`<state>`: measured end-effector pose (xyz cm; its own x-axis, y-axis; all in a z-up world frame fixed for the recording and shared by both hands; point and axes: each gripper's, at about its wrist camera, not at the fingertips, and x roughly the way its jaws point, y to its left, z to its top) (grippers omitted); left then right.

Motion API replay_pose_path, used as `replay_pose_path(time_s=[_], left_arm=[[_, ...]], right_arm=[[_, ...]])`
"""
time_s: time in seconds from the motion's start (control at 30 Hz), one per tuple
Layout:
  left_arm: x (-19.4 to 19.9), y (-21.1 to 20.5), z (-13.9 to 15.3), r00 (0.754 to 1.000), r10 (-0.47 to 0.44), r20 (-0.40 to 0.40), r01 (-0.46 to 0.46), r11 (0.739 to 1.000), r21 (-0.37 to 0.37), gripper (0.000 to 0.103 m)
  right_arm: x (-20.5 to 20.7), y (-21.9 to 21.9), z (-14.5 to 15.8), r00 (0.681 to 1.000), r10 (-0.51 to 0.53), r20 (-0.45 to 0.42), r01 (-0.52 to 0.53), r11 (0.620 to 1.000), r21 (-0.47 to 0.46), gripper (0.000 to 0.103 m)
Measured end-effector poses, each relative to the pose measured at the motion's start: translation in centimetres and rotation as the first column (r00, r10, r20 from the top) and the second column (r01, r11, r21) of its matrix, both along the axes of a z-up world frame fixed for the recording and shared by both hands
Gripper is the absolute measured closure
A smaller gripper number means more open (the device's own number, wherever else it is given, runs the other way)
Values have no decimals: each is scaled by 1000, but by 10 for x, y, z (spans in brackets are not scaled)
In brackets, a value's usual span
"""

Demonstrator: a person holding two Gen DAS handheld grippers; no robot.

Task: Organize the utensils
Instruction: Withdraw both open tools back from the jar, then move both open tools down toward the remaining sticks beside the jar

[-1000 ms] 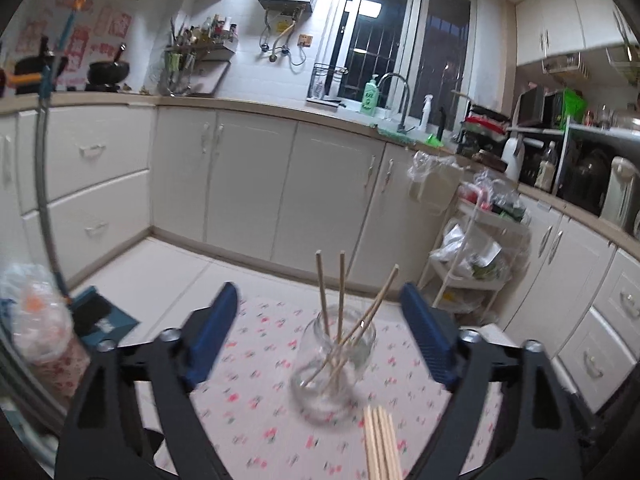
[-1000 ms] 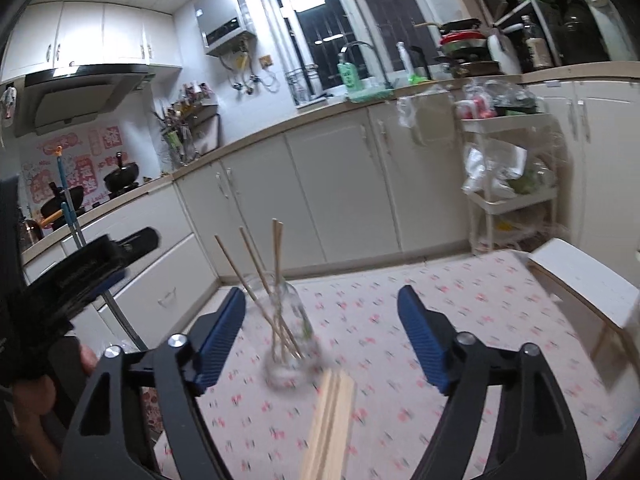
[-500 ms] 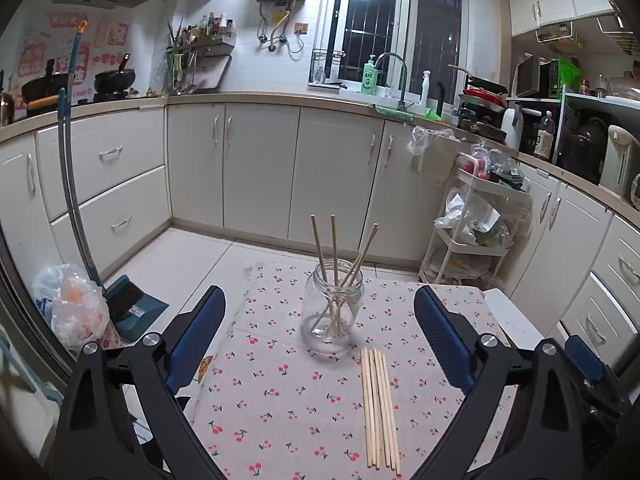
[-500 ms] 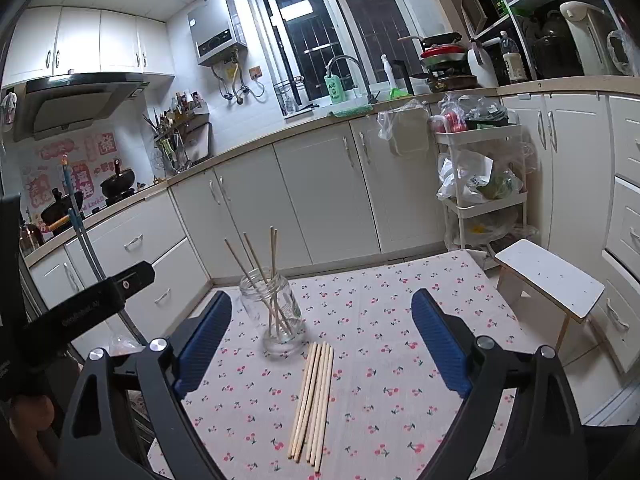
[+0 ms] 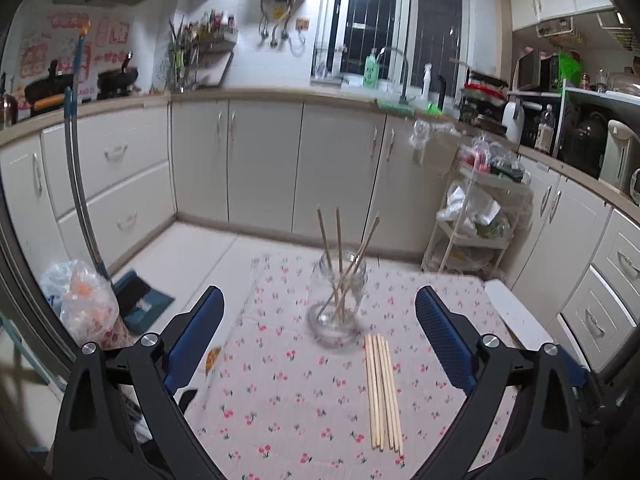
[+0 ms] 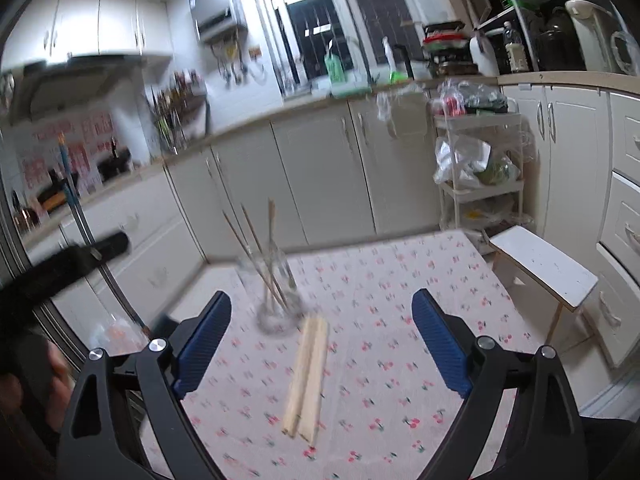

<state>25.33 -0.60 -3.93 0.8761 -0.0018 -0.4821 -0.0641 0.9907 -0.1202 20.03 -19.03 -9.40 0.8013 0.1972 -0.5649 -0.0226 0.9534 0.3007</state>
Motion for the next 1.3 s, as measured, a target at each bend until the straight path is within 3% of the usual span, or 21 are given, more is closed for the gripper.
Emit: replay_pose_path(time_s=[0.23,0.67,0.77,0.8,1.03,1.3], left_arm=[[6,27,-38,993,36,-116,-40,999,-26,10],[30,28,-99,966,30,-258,-39,999,-32,10],[38,25,-110,959,24,-281,-32,999,-22,10],[40,24,-112,958,24,-286,-31,999,-20,10],[70,3,-141,940,0,-341,-2,1000,-6,10],[122,-41,-179,919,-20,-395,55,995,78,10]], right_arm=[[32,9,-64,985,4,-171,-19,996,-87,15],[84,41,-122,944,58,-325,-128,971,-200,15],[95,46,-134,927,62,-370,-158,959,-234,19],[99,45,-138,919,65,-389,-164,960,-228,25],[108,22,-145,907,23,-421,-157,944,-288,30],[111,6,-137,916,71,-396,-155,971,-184,30]])
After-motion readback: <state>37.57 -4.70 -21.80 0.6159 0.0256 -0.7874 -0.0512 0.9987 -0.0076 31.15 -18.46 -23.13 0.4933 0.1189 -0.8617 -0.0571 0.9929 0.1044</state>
